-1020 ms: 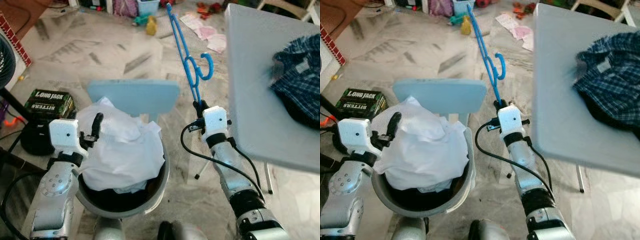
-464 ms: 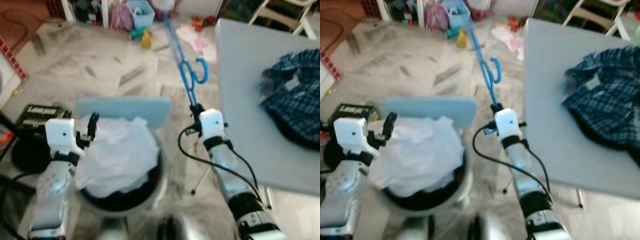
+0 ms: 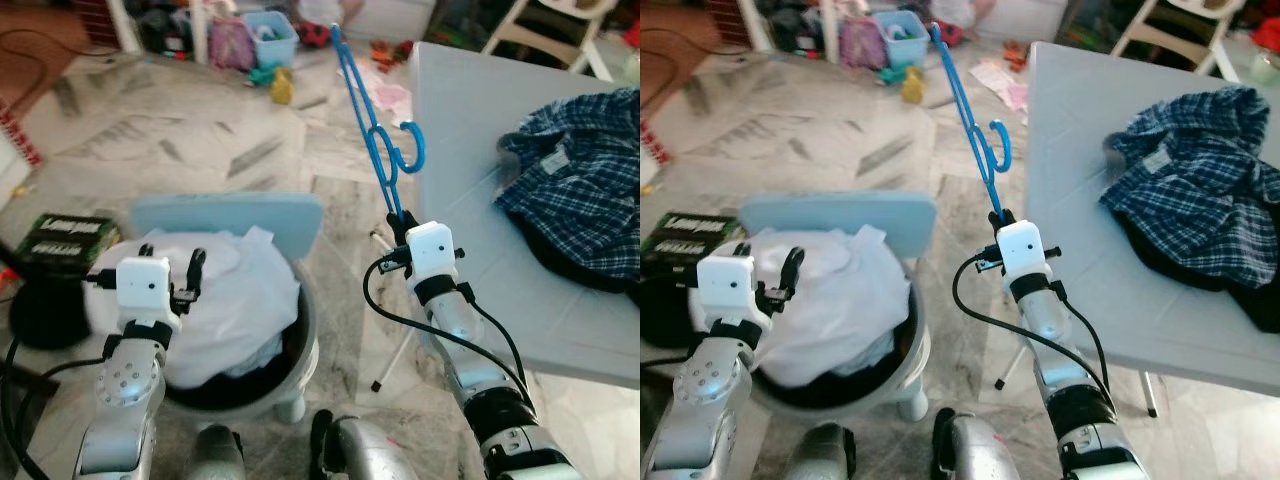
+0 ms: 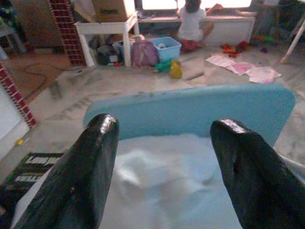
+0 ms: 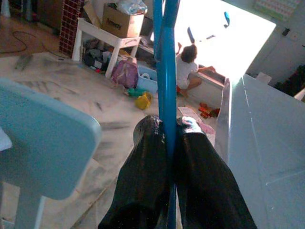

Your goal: Hang hanger

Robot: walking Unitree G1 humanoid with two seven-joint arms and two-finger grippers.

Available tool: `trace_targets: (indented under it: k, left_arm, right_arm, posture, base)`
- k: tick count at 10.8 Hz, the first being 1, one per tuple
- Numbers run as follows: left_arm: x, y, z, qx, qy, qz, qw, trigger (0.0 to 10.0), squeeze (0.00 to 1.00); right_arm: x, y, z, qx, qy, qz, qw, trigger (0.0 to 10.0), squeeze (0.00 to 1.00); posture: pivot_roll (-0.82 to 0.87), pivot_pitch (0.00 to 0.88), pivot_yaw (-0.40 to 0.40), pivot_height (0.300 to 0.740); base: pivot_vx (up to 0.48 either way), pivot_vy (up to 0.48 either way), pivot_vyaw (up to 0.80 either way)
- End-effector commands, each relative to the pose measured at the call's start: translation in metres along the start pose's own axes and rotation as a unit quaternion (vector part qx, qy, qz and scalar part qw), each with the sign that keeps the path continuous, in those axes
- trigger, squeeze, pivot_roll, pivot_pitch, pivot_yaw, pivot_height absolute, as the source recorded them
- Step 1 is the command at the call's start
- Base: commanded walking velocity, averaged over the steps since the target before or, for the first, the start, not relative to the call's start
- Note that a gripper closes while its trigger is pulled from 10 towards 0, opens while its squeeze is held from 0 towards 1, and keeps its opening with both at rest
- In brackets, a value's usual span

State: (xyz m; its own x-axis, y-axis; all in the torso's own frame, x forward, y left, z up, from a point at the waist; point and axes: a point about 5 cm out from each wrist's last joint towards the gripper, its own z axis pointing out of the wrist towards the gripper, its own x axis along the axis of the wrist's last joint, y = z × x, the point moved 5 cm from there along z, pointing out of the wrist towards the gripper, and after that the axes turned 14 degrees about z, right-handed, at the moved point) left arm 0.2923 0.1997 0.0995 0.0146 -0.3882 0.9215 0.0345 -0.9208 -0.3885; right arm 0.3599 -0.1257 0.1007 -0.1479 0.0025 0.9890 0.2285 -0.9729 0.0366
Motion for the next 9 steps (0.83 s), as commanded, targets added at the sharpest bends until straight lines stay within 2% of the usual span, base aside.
trace_targets:
  k: [1, 2, 3, 4, 5, 6, 7, 8, 9]
  left_arm:
    - [-0.003, 0.001, -0.002, 0.003, -0.007, 0.006, 1.000, 10.0, 0.00]
    - [-0.007, -0.003, -0.002, 0.015, -0.014, 0.025, 0.999, 10.0, 0.00]
    - [-0.019, -0.015, -0.002, 0.039, -0.044, 0.004, 0.998, 10.0, 0.00]
    - [-0.020, -0.017, 0.000, 0.034, -0.043, 0.013, 0.998, 10.0, 0.00]
    - [-0.020, -0.023, 0.007, 0.031, -0.045, 0.008, 0.998, 10.0, 0.00]
    - [-0.022, -0.034, 0.022, 0.038, -0.050, -0.002, 0.998, 10.0, 0.00]
    - [-0.024, -0.038, 0.033, 0.037, -0.054, -0.009, 0.998, 10.0, 0.00]
    - [-0.025, -0.041, 0.039, 0.043, -0.056, -0.023, 0.997, 10.0, 1.00]
    - [-0.018, -0.038, 0.047, 0.039, -0.043, -0.033, 0.998, 10.0, 1.00]
  right_arm:
    - [-0.001, 0.006, -0.003, -0.006, -0.002, -0.004, 1.000, 10.0, 0.00]
    - [-0.001, 0.006, -0.003, -0.005, -0.003, -0.005, 1.000, 10.0, 0.00]
    - [-0.002, 0.006, -0.005, -0.004, -0.005, -0.006, 1.000, 10.0, 0.00]
    - [-0.002, 0.006, -0.007, -0.004, -0.005, -0.007, 1.000, 10.0, 0.00]
    - [-0.003, 0.007, -0.010, -0.002, -0.008, -0.009, 1.000, 10.0, 0.00]
    - [-0.002, 0.009, -0.014, 0.002, -0.009, -0.013, 1.000, 10.0, 0.00]
    - [0.000, 0.012, -0.020, 0.004, -0.009, -0.018, 1.000, 10.0, 0.00]
    - [0.001, 0.014, -0.024, 0.005, -0.011, -0.022, 1.000, 10.0, 0.00]
    - [0.002, 0.021, -0.033, 0.002, -0.015, -0.031, 0.999, 10.0, 0.00]
  posture:
    - [0.13, 0.183, -0.117, 0.740]
    - [0.13, 0.187, -0.117, 0.740]
    - [0.13, 0.194, -0.120, 0.740]
    - [0.12, 0.206, -0.124, 0.740]
    - [0.11, 0.222, -0.132, 0.740]
    - [0.09, 0.239, -0.140, 0.740]
    - [0.06, 0.265, -0.155, 0.740]
    - [0.04, 0.276, -0.161, 0.740]
    - [0.00, 0.295, -0.167, 0.740]
  base:
    - [0.000, 0.000, 0.00]
    - [0.000, 0.000, 0.00]
    - [0.000, 0.000, 0.00]
    - [0.000, 0.000, 0.00]
    - [0.000, 0.000, 0.00]
    - [0.000, 0.000, 0.00]
    - [0.000, 0.000, 0.00]
    - [0.000, 0.000, 0.00]
    - [0.000, 0.000, 0.00]
